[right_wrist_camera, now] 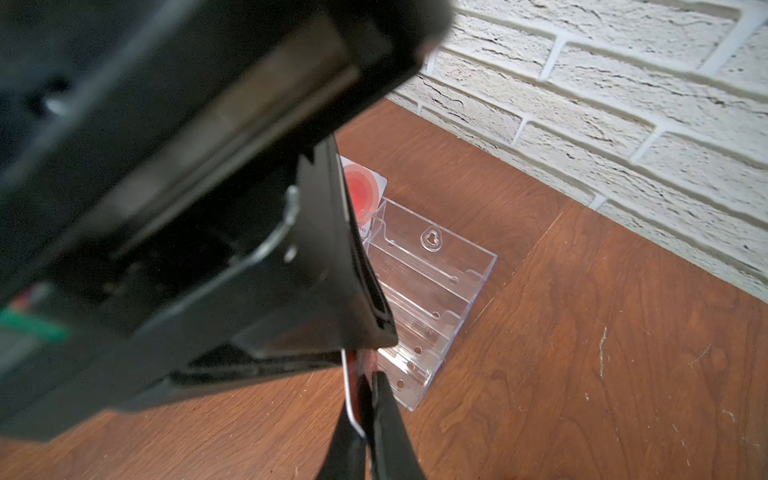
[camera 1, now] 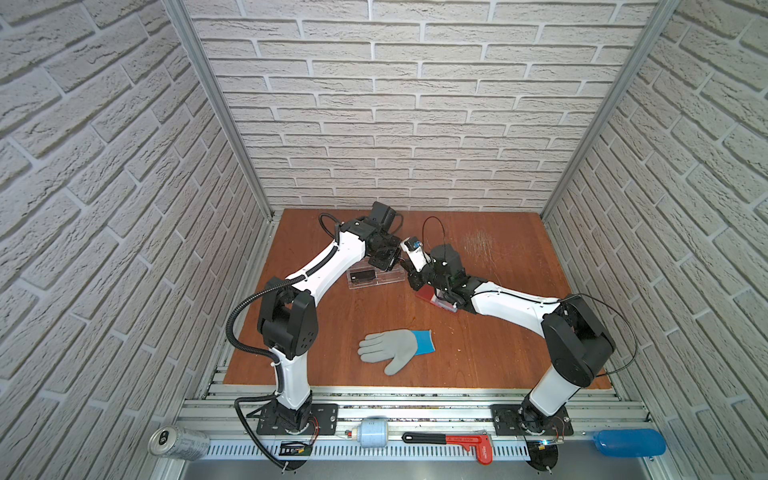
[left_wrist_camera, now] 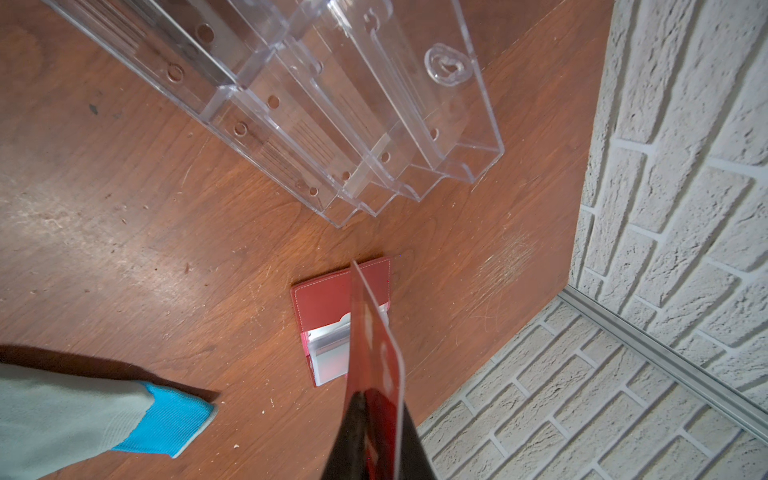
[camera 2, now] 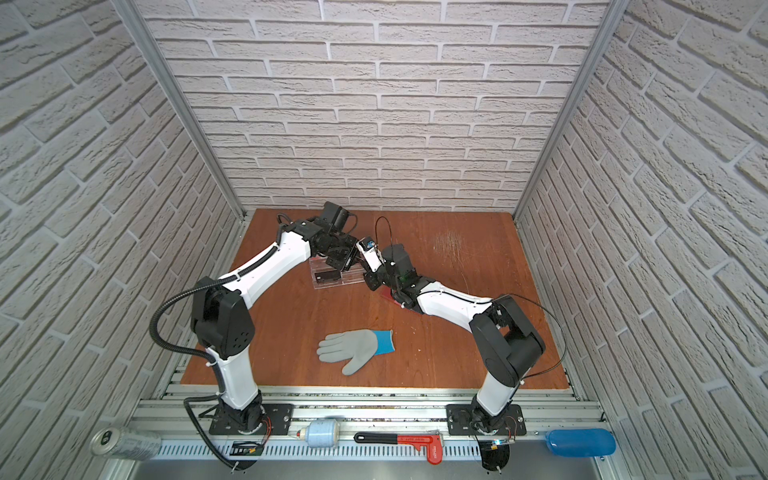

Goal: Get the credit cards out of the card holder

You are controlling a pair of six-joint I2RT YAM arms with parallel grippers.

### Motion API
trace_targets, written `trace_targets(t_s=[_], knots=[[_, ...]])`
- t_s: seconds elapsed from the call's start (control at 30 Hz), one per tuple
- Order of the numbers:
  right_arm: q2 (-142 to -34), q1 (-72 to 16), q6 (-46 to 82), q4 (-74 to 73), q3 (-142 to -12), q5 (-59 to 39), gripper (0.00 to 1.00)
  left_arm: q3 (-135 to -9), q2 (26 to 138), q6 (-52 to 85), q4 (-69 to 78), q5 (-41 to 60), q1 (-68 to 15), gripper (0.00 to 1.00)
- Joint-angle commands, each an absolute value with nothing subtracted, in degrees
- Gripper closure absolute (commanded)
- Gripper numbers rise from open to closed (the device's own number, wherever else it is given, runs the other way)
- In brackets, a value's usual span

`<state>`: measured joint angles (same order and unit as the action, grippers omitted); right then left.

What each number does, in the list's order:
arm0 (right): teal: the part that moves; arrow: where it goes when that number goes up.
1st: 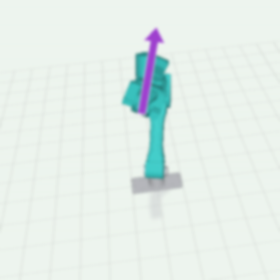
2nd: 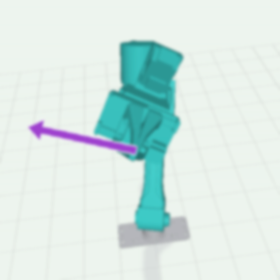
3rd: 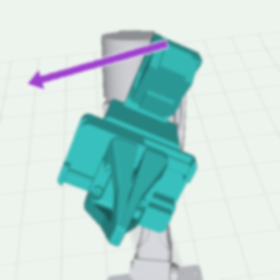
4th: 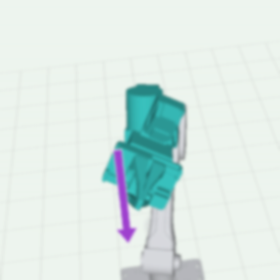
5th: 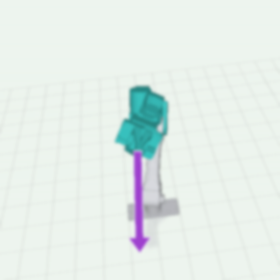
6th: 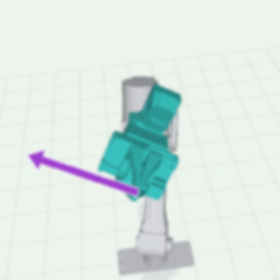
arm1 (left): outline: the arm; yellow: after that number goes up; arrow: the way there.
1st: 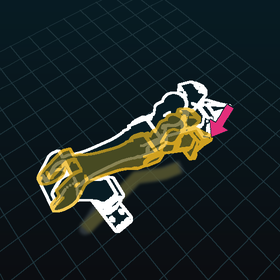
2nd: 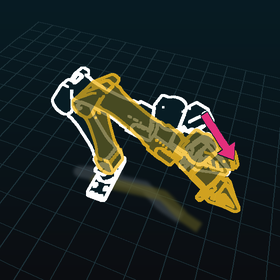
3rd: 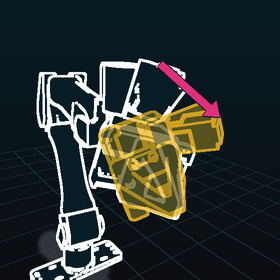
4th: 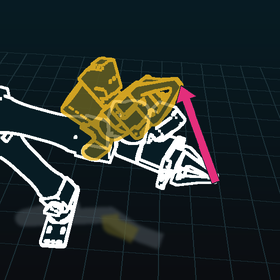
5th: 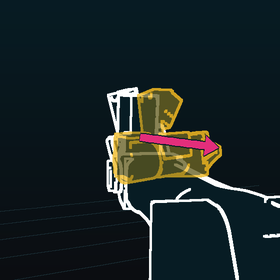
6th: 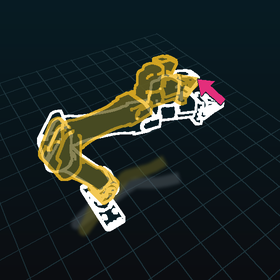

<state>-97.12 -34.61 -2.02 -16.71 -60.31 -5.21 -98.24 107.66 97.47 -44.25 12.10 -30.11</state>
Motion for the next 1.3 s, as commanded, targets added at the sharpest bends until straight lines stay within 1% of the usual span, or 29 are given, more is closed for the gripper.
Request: trace_targets(t_s=[0.0, 0.07, 0.2, 0.47, 0.57, 0.7, 0.83, 0.9, 1.0, 1.07, 1.17, 1.27], knots=[[-96.6, -34.4, -0.3, -19.7, -59.9, -5.0, 0.94, -97.9, 107.7, 96.8, -43.6, 13.2, -29.0, 0.81], [-96.6, -34.4, -0.4, -19.8, -59.8, -5.1, 0.94, -97.6, 107.3, 96.7, -43.6, 13.4, -28.4, 0.79], [-96.6, -34.4, -0.5, -19.8, -59.6, -5.5, 0.94, -97.3, 106.7, 96.4, -43.8, 13.2, -27.2, 0.77], [-96.7, -34.4, -1.1, -19.9, -59.2, -6.1, 0.94, -98.5, 107.4, 94.6, -44.8, 15.6, -24.9, 0.77], [-96.7, -34.4, -1.3, -19.9, -59.2, -6.2, 0.94, -99.3, 107.8, 93.8, -45.4, 15.8, -24.4, 0.78], [-97.1, -34.4, -1.6, -19.8, -59.3, -6.3, 0.94, -99.8, 108.1, 92.9, -45.7, 16.0, -24.1, 0.82], [-97.4, -34.4, -1.6, -19.7, -59.5, -6.4, 0.94, -100.1, 108.5, 92.2, -46.0, 16.2, -24.1, 0.95], [-97.6, -34.4, -1.7, -19.6, -59.5, -6.3, 0.94, -99.9, 108.4, 92.2, -45.9, 16.1, -24.2, 0.97], [-97.9, -34.4, -1.3, -19.6, -59.8, -5.7, 0.90, -99.6, 108.1, 91.9, -46.3, 15.8, -24.1, 1.00], [-98.2, -34.4, -0.9, -18.8, -60.4, -5.1, 0.86, -99.2, 107.8, 91.9, -46.5, 15.2, -24.2, 1.00], [-98.0, -34.4, 0.2, -17.6, -61.0, -4.4, 0.65, -97.9, 107.0, 92.5, -46.2, 14.4, -24.0, 1.00], [-96.7, -34.4, 1.7, -17.1, -60.3, -3.6, 0.55, -96.5, 105.7, 92.8, -46.5, 12.7, -23.5, 1.00]])
